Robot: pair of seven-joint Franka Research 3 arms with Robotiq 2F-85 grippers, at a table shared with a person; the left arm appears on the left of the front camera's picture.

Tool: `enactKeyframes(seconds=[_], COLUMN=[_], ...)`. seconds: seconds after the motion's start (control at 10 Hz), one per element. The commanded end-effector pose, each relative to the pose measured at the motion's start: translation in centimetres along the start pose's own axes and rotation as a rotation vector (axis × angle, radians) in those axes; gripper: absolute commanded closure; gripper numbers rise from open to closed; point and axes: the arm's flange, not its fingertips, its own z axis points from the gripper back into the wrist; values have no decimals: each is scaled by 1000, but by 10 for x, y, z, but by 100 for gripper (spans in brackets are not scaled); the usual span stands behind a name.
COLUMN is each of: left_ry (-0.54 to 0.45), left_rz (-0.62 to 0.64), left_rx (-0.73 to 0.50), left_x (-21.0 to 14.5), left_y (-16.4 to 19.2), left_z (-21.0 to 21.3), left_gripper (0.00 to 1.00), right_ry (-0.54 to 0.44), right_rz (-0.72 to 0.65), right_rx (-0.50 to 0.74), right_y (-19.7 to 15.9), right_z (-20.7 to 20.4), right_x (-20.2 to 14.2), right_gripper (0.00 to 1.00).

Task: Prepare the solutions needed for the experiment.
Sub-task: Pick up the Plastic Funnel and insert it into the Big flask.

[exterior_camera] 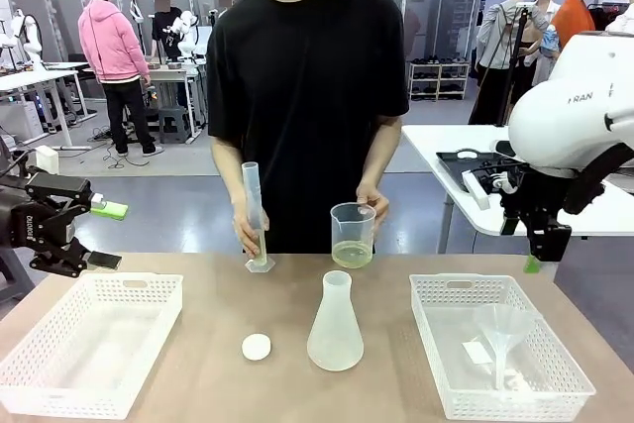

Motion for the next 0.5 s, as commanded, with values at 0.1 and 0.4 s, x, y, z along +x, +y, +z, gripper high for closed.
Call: enactKeyframes(seconds=[0.1, 0.4], left_ry=[-7, -7], left_rz=[-14, -14], left_rx=[-26, -26], left_x=[-1, -1], left_y=[-2, -2], left_z=[-1, -1], left_gripper=[0, 0], right_ry=[-51, -86], right_rz=[-13, -12], right_rx=[107, 188], right_y=[-20, -22], right_z=[-22, -48], right_x=[-12, -15], right_gripper=[0, 0])
